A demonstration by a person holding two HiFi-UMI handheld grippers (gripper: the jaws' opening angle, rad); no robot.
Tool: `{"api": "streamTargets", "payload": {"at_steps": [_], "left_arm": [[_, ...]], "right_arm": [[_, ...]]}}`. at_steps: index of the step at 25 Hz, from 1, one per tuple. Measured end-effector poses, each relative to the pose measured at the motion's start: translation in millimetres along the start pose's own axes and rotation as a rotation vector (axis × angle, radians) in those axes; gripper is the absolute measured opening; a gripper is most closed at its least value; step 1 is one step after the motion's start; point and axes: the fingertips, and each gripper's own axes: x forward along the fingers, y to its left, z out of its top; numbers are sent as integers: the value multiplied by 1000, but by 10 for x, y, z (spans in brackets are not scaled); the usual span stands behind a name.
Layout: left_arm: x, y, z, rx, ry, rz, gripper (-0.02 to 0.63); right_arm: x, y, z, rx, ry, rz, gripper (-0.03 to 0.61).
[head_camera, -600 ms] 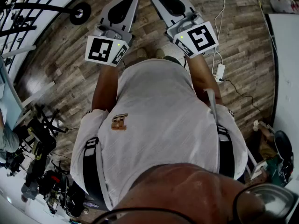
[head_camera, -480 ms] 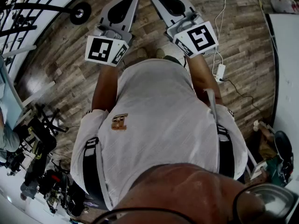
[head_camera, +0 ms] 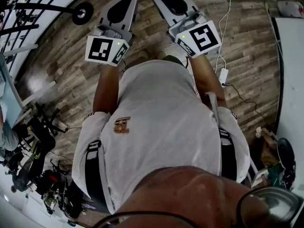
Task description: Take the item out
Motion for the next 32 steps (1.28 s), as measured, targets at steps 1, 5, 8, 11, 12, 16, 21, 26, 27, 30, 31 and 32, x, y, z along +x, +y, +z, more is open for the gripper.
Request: {"api": "streamTargets", "payload": {"at_steps": [1, 5, 8, 11, 12, 16, 21, 26, 27, 30, 31, 32], "left_arm": [[41, -26, -16, 4, 1, 9, 18], [174, -113, -57, 24, 2, 33, 18], [203, -175, -59, 30, 1, 44, 18], [260, -199, -89, 28, 3, 49, 18], [286, -202, -100, 26, 6, 49, 18], [372, -215, -109, 26, 13, 50, 18], [445, -176, -143, 28, 12, 50, 18], [465, -178, -140, 34, 3, 43, 18], [468, -153, -140, 35, 1, 43, 18], [486, -23, -133, 35, -7, 46, 18], [501, 35, -132, 34, -10, 46, 18], [526, 98, -134, 33, -13, 46, 18]], "right_arm": [[-38, -45, 0, -4, -3, 4, 34], [-124, -177, -4, -23, -7, 27, 33], [-167, -183, 10, -41, -5, 43, 34], [-165, -209, 30, -57, -15, 54, 34], [-159, -228, 34, -58, -19, 57, 34], [-164, -316, 22, -51, -13, 59, 34], [-148, -400, -42, -55, 6, 56, 33], [-126, -431, -17, -63, -23, 50, 33], [-100, -434, -22, -66, -22, 51, 34], [24, -454, -46, -74, -12, 51, 34], [74, -473, -64, -76, -1, 50, 33], [128, -500, -85, -78, 10, 49, 33]]}}
